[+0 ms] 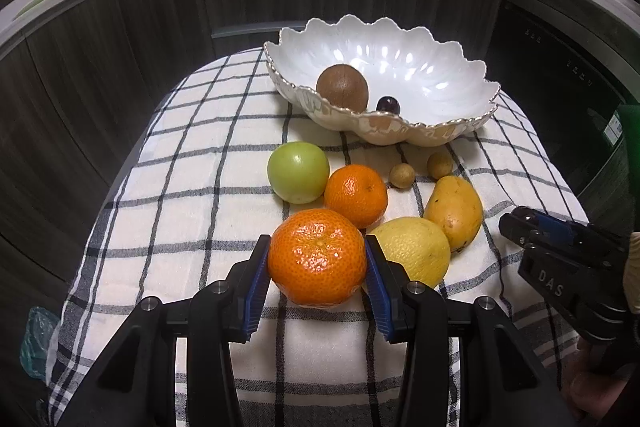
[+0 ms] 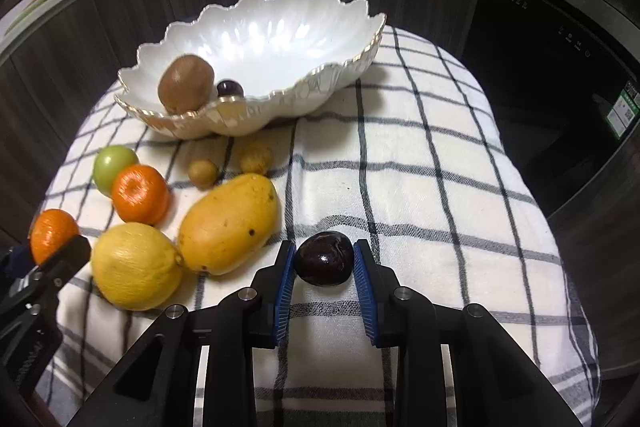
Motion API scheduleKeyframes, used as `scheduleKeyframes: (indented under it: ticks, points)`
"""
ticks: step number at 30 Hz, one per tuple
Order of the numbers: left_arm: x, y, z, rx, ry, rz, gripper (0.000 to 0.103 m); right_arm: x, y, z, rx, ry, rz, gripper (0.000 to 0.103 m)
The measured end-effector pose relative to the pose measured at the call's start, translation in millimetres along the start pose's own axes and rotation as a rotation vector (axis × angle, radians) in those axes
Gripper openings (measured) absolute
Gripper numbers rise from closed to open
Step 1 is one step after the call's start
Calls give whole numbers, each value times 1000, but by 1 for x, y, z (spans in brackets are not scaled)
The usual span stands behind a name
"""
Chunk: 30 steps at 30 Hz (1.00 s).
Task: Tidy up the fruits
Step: 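Grasp the second dark plum with the right tool while the left tool holds the mandarin, then release the mandarin into the white bowl with the left tool while the right tool drops the plum in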
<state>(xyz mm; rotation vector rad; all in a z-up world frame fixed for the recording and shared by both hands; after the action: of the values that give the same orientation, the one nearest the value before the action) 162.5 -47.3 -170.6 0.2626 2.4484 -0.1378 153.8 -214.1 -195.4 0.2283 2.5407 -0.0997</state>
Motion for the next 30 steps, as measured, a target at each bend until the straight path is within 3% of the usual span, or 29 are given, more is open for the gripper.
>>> scheduleKeyframes:
  ticks: [15, 30]
  points:
    - [-45, -9, -22, 39, -82, 7, 44, -47, -3, -45, -19, -113, 20, 30]
    - [-117, -14, -12, 71, -139, 42, 44, -110, 1, -48, -23, -189, 0, 30]
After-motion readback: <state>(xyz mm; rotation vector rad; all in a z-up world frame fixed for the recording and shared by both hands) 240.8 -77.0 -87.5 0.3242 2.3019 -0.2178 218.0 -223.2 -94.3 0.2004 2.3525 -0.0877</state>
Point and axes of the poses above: each gripper's, at about its wrist camera, not at the fingertips, and z roughly the way its jaws point, y to its left, x to its underside, the point moved 9 cm from there along z, roughly the way its jaws point, and after that the axes turned 2 degrees about x, right-handed, at the moved point
